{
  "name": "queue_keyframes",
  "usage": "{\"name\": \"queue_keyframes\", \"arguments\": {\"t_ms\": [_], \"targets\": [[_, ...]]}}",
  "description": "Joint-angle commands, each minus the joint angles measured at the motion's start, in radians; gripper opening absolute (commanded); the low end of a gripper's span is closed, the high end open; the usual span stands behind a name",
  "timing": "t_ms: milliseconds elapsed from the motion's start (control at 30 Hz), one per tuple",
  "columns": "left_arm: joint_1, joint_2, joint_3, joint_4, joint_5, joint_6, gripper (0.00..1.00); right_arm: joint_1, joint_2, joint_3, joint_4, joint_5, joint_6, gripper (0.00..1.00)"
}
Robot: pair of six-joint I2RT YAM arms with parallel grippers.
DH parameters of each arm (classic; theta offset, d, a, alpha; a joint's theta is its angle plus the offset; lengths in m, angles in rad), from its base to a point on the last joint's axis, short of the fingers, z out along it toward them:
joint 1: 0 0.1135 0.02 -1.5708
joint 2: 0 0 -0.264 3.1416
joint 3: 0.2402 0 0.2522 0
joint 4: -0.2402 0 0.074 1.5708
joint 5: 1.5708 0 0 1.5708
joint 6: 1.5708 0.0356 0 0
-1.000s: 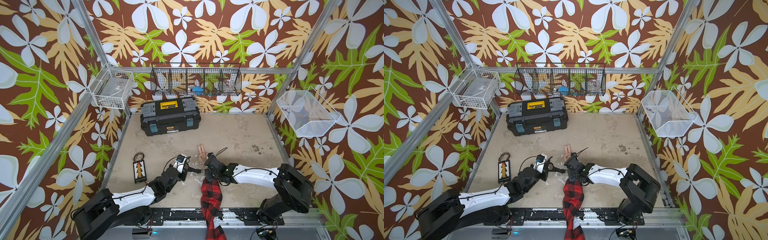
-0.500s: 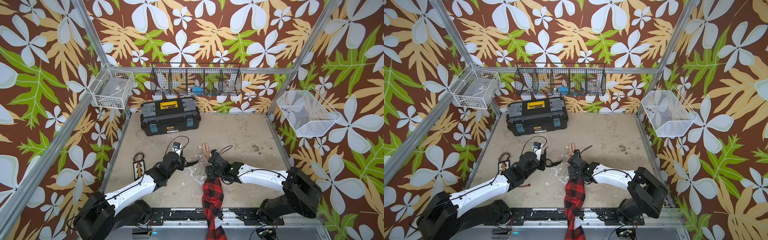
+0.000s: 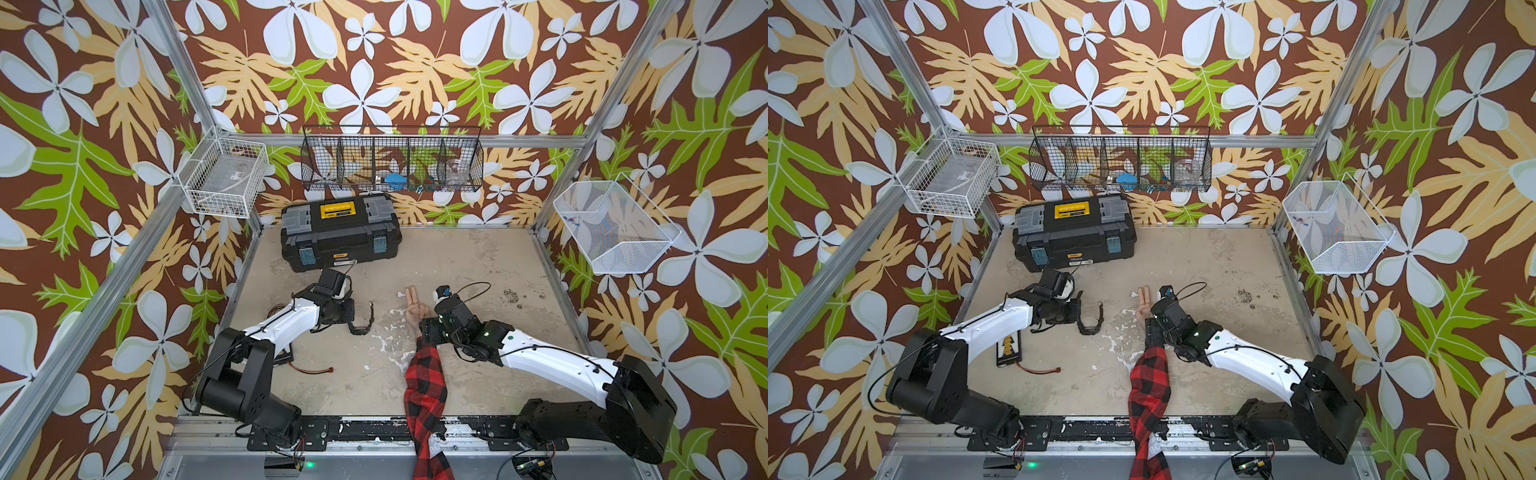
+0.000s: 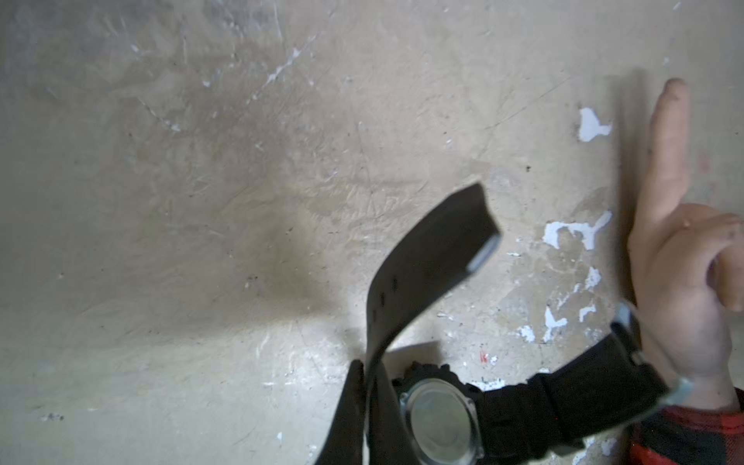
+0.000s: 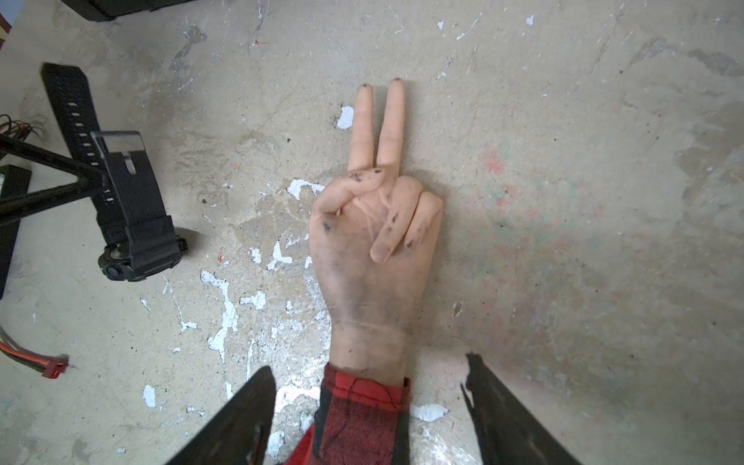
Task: Take off the watch
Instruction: Place the watch at the center of the board, then reset both arms
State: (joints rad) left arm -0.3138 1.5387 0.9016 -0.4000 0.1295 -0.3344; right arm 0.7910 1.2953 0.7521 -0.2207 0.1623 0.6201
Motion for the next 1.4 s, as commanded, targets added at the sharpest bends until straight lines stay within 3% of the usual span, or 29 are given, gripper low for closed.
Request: {"name": "queue_keyframes", "arguments": {"t_ms": [0,33,133,467,633,800,833,900,1000,1100,1367], "targets": [[0.024,0.053,0.051,-0.066,0.076,0.042,0.00,-0.005,-0.011,-0.011,-0.012,0.011,-0.008,0.77],[0.026,0.073,0.073,-0.074,0.074,0.051,0.00,-0.006,-0.013,-0.013,-0.014,0.012,-0.007,0.76],[0.028,0.120,0.118,-0.097,0.065,0.066,0.19,-0.013,-0.023,-0.011,-0.023,0.021,-0.011,0.76],[0.028,0.147,0.218,-0.122,0.017,0.088,0.45,-0.082,-0.087,0.009,-0.071,0.059,-0.076,0.77],[0.027,0.043,0.196,-0.025,-0.048,0.041,0.59,-0.157,-0.125,-0.006,-0.050,0.084,-0.164,0.80],[0.027,-0.106,0.073,0.164,-0.113,-0.043,0.79,-0.288,-0.167,-0.027,-0.012,0.098,-0.249,0.96],[0.028,-0.132,0.045,0.195,-0.131,-0.055,0.93,-0.317,-0.173,-0.037,0.007,0.097,-0.263,1.00],[0.028,-0.178,-0.003,0.248,-0.181,-0.070,0.99,-0.371,-0.175,-0.052,0.045,0.089,-0.284,1.00],[0.028,-0.242,-0.077,0.316,-0.288,-0.078,1.00,-0.430,-0.163,-0.076,0.102,0.104,-0.306,1.00],[0.028,-0.311,-0.168,0.402,-0.426,-0.054,1.00,-0.445,-0.156,-0.128,0.195,0.210,-0.317,1.00],[0.026,-0.502,-0.486,0.813,-0.668,0.074,0.97,-0.456,-0.156,-0.317,0.581,0.401,-0.462,1.00]]}}
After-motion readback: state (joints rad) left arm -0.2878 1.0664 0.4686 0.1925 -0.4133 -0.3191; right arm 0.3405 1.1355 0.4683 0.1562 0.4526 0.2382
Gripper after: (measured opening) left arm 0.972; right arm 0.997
